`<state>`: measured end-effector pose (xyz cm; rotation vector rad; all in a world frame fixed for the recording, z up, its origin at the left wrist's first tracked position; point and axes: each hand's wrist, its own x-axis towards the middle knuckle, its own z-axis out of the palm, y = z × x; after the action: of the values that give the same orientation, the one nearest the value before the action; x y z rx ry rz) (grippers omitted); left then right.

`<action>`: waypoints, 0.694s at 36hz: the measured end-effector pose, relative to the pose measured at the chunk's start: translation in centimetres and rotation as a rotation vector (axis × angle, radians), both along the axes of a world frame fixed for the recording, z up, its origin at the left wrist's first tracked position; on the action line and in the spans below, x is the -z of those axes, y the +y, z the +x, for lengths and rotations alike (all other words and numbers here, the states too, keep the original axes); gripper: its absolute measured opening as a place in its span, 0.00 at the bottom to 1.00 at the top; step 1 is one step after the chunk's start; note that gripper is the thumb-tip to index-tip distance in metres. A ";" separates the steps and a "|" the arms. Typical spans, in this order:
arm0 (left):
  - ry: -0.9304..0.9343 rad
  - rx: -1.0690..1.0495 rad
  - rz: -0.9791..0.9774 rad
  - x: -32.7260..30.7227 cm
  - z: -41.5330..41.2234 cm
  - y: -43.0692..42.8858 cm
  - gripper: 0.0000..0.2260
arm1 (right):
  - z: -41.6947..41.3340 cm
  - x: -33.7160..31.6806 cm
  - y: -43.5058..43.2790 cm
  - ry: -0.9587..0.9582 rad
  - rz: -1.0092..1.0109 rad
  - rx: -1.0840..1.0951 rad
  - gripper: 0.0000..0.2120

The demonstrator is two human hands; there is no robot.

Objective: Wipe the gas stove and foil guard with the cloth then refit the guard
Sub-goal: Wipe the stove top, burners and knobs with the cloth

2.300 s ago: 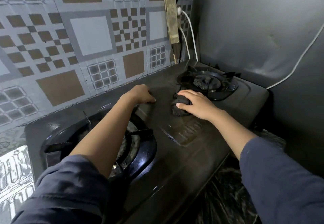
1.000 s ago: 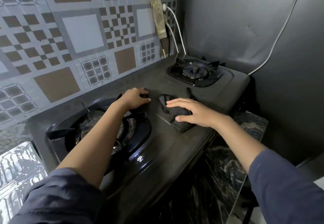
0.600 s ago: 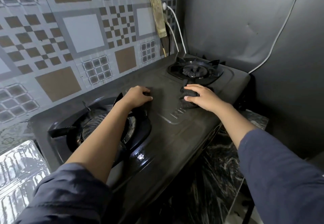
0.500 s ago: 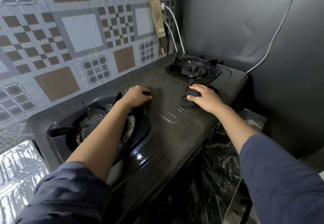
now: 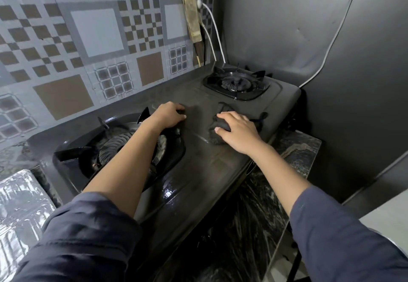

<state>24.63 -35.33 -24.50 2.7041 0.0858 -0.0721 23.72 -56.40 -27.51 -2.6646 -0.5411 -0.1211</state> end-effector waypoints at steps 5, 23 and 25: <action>0.010 -0.012 0.000 -0.1 -0.1 -0.1 0.19 | -1.7 -0.2 1.4 -0.008 -0.026 -0.105 0.22; 0.039 -0.076 0.050 -1.0 0.3 -1.1 0.19 | -3.7 0.0 -0.6 0.072 0.088 -0.600 0.22; 0.037 -0.090 0.041 -1.1 0.2 -1.4 0.19 | -3.1 0.0 -1.4 0.091 0.090 -0.635 0.21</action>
<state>24.88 -36.71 -23.45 2.7361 0.2226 -0.0947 20.63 -57.81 -27.50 -2.2726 -1.2767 0.1572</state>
